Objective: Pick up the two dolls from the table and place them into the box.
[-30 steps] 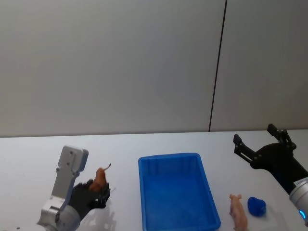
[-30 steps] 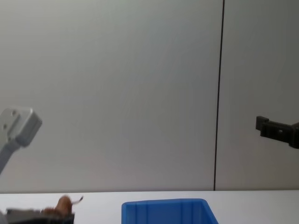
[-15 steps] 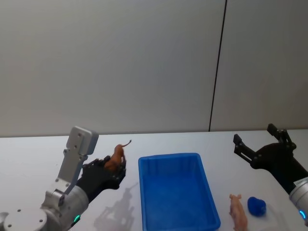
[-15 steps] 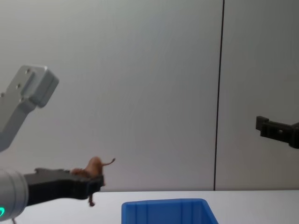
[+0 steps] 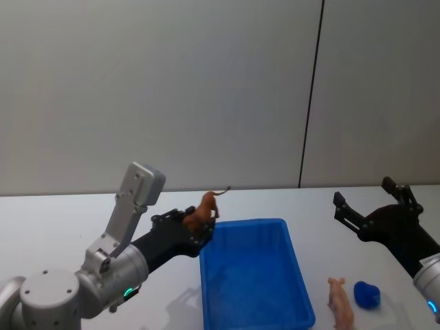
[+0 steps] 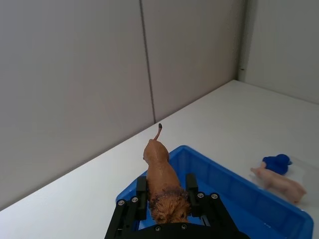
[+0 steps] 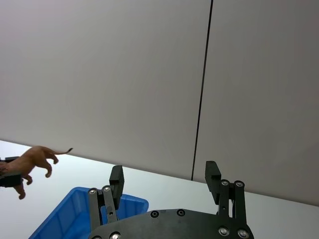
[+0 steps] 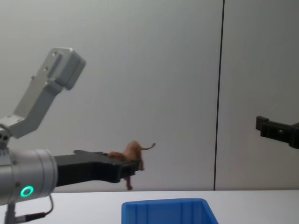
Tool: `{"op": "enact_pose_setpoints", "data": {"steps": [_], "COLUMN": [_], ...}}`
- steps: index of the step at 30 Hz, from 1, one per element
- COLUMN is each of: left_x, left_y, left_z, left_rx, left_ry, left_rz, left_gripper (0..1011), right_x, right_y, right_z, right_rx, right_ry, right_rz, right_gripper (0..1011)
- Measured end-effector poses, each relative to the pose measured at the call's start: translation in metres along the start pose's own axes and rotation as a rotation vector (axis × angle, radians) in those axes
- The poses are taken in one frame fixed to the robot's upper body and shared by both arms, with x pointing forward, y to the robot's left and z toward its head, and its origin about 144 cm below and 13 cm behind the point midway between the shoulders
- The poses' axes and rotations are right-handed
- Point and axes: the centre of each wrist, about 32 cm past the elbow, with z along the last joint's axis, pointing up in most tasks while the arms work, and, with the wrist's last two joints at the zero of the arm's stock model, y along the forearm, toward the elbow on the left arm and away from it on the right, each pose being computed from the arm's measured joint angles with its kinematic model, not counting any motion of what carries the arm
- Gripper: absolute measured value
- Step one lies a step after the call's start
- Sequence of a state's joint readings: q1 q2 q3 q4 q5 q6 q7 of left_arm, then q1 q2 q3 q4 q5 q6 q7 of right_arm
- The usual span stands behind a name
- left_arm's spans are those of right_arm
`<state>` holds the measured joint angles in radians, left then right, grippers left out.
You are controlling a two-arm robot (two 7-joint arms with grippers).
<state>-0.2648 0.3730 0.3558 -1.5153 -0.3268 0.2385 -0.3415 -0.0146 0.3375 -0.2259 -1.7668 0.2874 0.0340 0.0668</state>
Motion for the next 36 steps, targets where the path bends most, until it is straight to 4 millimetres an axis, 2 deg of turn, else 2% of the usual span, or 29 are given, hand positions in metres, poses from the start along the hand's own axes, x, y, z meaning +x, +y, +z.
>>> {"op": "enact_pose_setpoints", "data": {"steps": [7,9,11,13,18,19,21,22,26,36], "left_x": [0.008,0.01,0.013,0.015,0.02,0.02,0.021,0.022,0.023,0.026], "left_y": [-0.018,-0.022,-0.029,-0.034,-0.044,-0.044,-0.047,-0.047,-0.048,-0.037], "left_z": [0.004,0.004,0.004,0.005,0.005,0.005,0.005,0.005,0.005,0.004], "left_rx": [-0.005,-0.003,0.003,0.01,0.028,0.028,0.036,0.039,0.053,0.064], "left_ry": [-0.009,-0.012,-0.014,-0.018,-0.026,-0.026,-0.031,-0.032,-0.043,-0.08], "left_rz": [-0.104,-0.131,-0.165,-0.197,-0.238,-0.238,-0.243,-0.243,-0.23,-0.125], "left_gripper": [467,522,534,641,806,806,884,884,1001,1001], "right_x": [0.0,0.0,0.0,0.0,0.0,0.0,0.0,0.0,0.0,0.0], "right_y": [0.0,0.0,0.0,0.0,0.0,0.0,0.0,0.0,0.0,0.0], "right_z": [0.0,0.0,0.0,0.0,0.0,0.0,0.0,0.0,0.0,0.0], "right_rx": [0.0,0.0,0.0,0.0,0.0,0.0,0.0,0.0,0.0,0.0], "right_ry": [0.0,0.0,0.0,0.0,0.0,0.0,0.0,0.0,0.0,0.0], "right_rz": [0.0,0.0,0.0,0.0,0.0,0.0,0.0,0.0,0.0,0.0], "right_gripper": [1001,1001,1001,1001,1001,1001,1001,1001,1001,1001]}}
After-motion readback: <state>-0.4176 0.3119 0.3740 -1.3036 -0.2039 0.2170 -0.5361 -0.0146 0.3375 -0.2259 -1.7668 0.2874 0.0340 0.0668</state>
